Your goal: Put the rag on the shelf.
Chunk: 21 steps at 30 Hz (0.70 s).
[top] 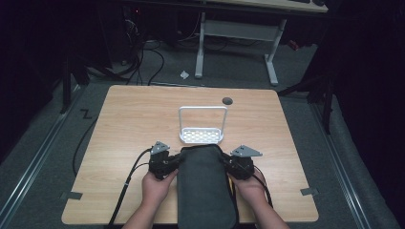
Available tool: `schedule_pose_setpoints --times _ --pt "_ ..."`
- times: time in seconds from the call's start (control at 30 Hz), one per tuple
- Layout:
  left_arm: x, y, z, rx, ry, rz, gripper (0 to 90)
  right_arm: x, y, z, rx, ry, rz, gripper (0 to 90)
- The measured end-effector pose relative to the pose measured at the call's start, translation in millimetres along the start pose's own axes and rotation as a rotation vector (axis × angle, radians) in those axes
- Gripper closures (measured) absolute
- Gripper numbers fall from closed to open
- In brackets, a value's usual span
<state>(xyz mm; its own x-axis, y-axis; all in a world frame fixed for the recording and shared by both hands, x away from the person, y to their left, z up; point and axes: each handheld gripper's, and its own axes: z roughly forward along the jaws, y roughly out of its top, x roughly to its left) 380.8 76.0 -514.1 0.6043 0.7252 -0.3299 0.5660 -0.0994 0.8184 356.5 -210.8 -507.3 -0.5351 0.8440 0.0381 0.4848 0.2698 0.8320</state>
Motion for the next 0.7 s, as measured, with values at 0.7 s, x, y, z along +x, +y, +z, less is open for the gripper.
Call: schedule_pose_setpoints --times 0.7 --pt "-25.4 50.8 -48.5 -0.232 0.045 0.133 82.5 18.7 49.7 -39.7 -0.217 -0.034 -0.086 80.1"
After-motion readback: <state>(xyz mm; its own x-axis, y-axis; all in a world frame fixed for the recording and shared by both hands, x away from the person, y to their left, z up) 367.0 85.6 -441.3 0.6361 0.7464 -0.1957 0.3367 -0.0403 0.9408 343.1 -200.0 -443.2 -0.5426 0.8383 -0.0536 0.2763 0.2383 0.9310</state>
